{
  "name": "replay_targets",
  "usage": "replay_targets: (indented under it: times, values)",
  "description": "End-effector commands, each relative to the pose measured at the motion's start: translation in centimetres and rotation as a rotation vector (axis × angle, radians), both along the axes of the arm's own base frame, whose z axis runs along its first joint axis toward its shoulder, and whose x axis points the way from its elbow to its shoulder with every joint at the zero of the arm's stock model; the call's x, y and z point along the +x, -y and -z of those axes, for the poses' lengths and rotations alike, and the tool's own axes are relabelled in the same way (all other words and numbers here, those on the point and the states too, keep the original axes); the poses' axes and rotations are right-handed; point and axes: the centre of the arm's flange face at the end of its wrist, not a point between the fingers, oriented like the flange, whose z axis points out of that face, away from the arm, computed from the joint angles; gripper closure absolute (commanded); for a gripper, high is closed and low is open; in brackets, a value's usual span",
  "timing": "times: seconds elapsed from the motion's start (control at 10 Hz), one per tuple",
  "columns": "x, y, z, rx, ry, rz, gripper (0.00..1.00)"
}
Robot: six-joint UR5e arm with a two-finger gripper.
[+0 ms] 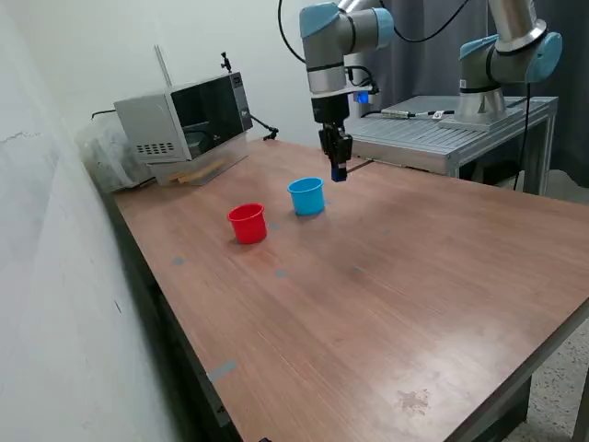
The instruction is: Place red objects in the red bin, and blue objects in the blue bin.
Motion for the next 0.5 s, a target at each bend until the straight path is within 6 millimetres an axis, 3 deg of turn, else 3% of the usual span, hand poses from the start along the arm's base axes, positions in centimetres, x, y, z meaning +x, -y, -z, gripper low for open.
replay_targets:
  times: [0.0, 0.4]
  values:
    - [-1.2, -6.5, -2.7, 0.003, -0.019, 0.089, 1.00]
    - [-0.9, -12.5, -1.8, 0.003, 0.000, 0.164, 1.00]
